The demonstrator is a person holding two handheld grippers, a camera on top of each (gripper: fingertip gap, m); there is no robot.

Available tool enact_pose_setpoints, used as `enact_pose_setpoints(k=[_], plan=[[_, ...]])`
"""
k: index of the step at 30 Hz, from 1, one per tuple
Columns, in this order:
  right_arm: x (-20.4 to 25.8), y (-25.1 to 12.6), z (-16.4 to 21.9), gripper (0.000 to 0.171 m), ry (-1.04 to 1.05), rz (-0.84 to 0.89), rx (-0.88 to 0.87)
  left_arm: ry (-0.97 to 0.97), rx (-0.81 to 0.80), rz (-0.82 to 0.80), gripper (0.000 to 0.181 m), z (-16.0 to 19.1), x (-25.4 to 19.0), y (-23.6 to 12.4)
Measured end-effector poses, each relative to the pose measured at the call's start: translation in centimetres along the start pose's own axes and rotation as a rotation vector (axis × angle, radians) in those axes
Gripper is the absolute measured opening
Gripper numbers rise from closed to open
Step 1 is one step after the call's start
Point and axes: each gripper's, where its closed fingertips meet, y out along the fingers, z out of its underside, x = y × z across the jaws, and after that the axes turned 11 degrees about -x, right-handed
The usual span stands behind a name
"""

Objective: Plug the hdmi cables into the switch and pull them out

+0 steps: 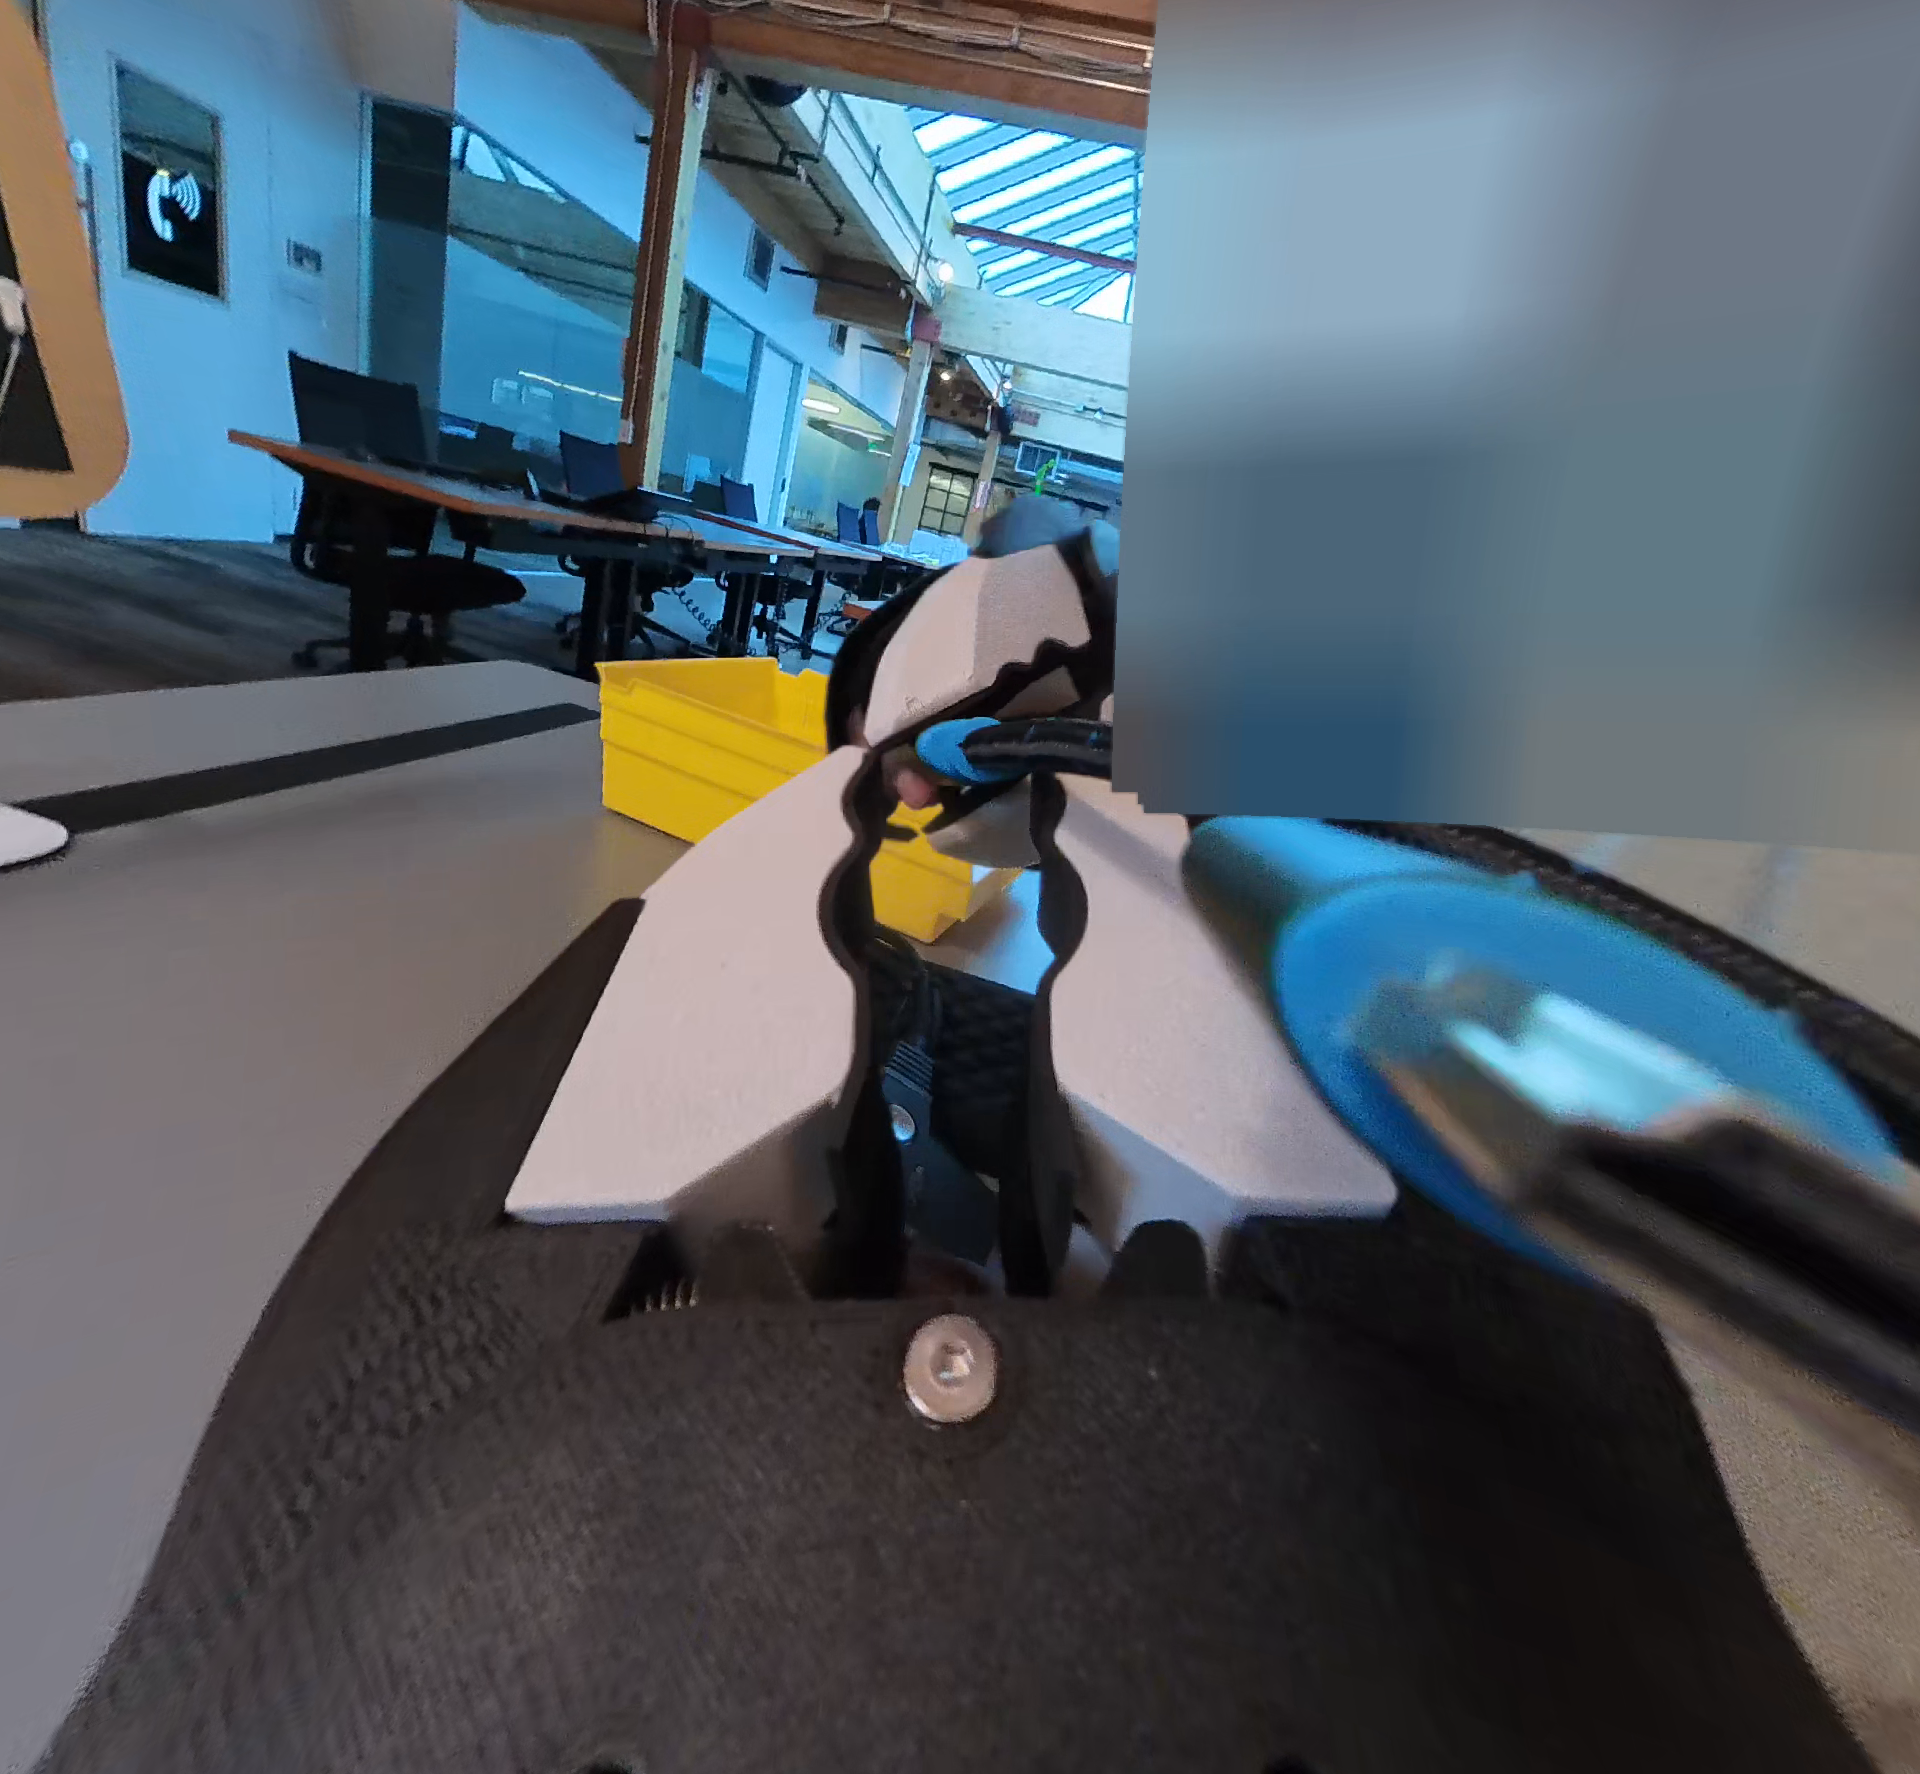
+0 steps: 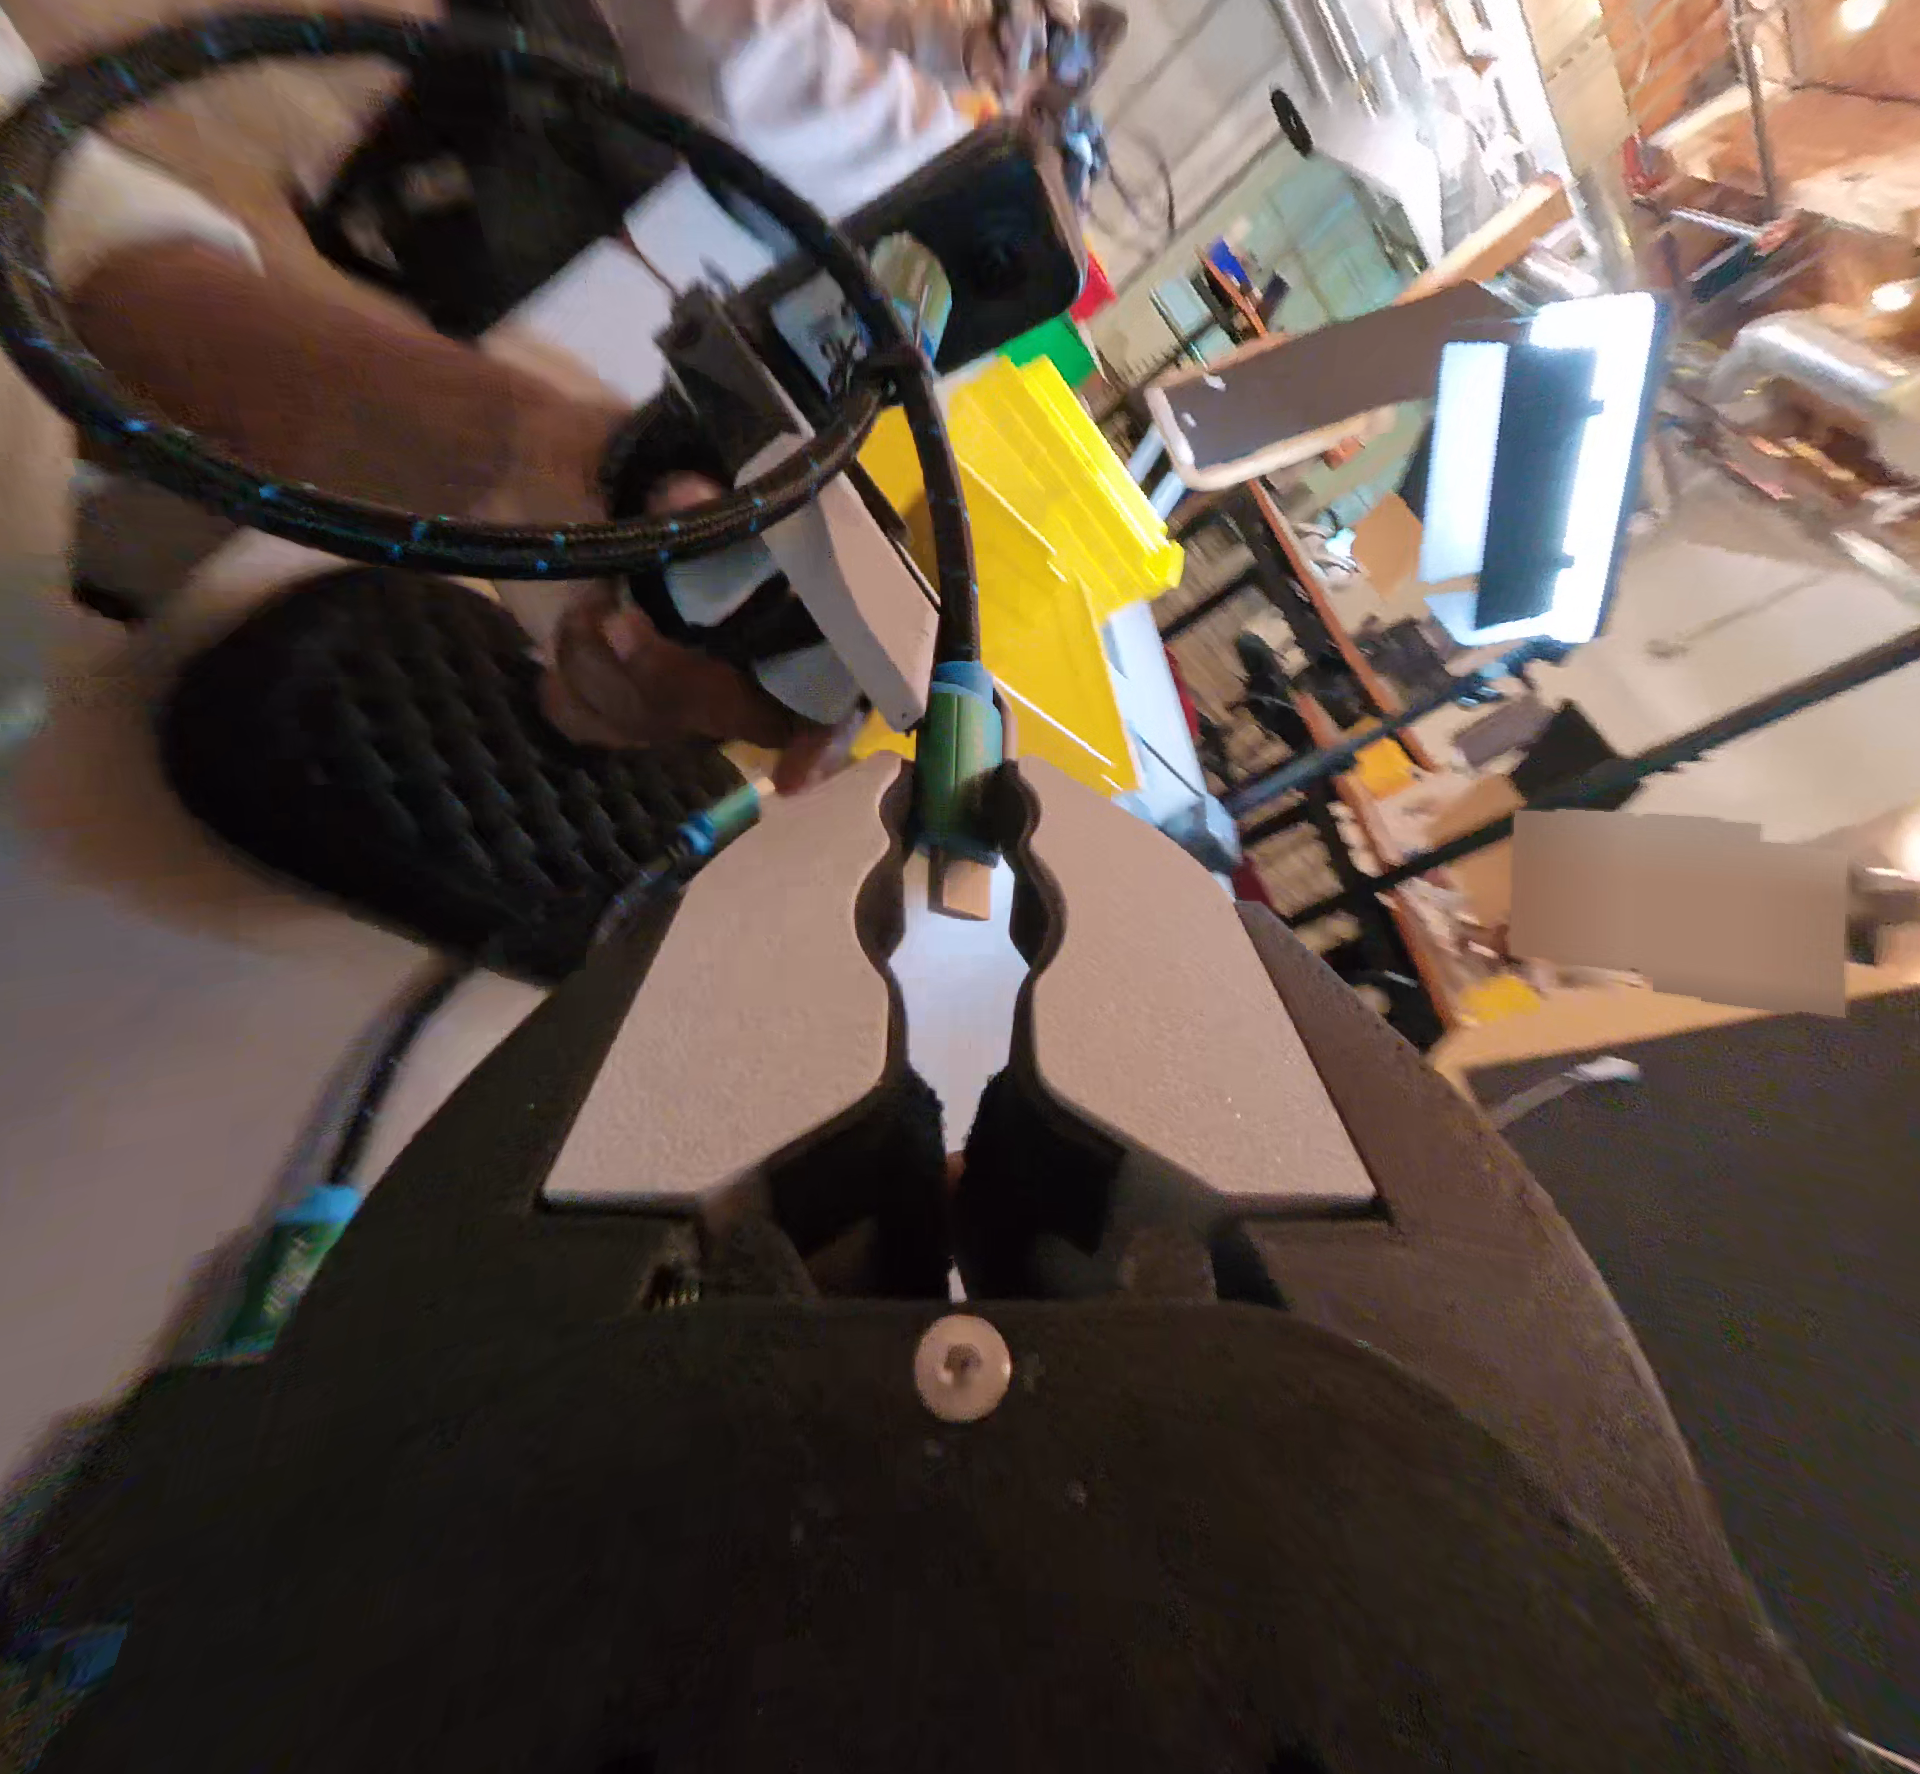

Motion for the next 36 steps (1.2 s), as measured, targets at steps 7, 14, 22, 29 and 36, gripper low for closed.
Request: enact_pose_setpoints(k=[7,14,22,29,36], plan=[[-0.3,0.0,1.2,0.014,-0.176,0.010,0.209,-0.006,-0.036,-0.039,0.021,0.4,0.5,0.0],[-0.3,-0.1,2.0,0.014,-0.117,0.005,0.282,-0.015,-0.095,-0.072,0.020,0.7,1.1,-0.1],[-0.4,-0.7,1.1,0.013,-0.136,0.052,0.131,-0.132,-0.142,-0.031,0.020,0.2,1.0,-0.4],[-0.4,-0.7,0.8,0.012,-0.188,0.065,0.070,-0.231,-0.165,0.006,0.023,0.1,0.8,-0.4],[0.4,-1.0,1.2,0.012,-0.165,-0.007,0.127,-0.138,-0.114,0.002,0.027,0.8,0.7,-0.3]])
